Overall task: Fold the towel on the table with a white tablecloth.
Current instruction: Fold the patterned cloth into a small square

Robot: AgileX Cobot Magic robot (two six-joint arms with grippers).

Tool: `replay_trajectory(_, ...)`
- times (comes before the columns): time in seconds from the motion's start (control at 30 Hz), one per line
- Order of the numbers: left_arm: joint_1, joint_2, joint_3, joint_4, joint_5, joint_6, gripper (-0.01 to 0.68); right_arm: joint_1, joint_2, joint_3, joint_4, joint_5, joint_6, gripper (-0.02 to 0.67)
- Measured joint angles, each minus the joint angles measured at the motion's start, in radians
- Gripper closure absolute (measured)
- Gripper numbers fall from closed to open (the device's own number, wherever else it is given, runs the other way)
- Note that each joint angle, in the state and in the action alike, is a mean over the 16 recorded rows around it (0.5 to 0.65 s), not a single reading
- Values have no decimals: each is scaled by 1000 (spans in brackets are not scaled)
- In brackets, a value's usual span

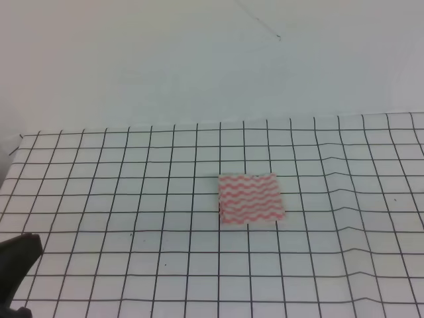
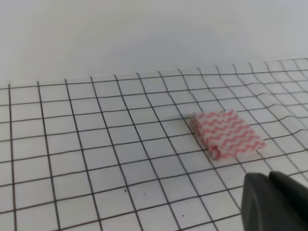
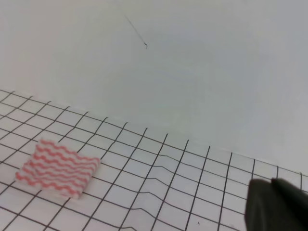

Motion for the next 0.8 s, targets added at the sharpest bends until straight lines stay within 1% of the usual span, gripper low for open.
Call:
replay_trajectory(0.2,5,-119,80,109,-63,-33,673,0,0,0,1,1,0,649)
replay_trajectory(0.47,27,-331,264,323,-150,-192,673,0,0,0,2,1,0,649)
replay_trajectory(0.67,46,-412,387,428,-152,-302,673,0,0,0,2,2,0,649)
replay_trajectory(0.8,50,-429,433,449,-139,-322,673,0,0,0,2,2,0,649)
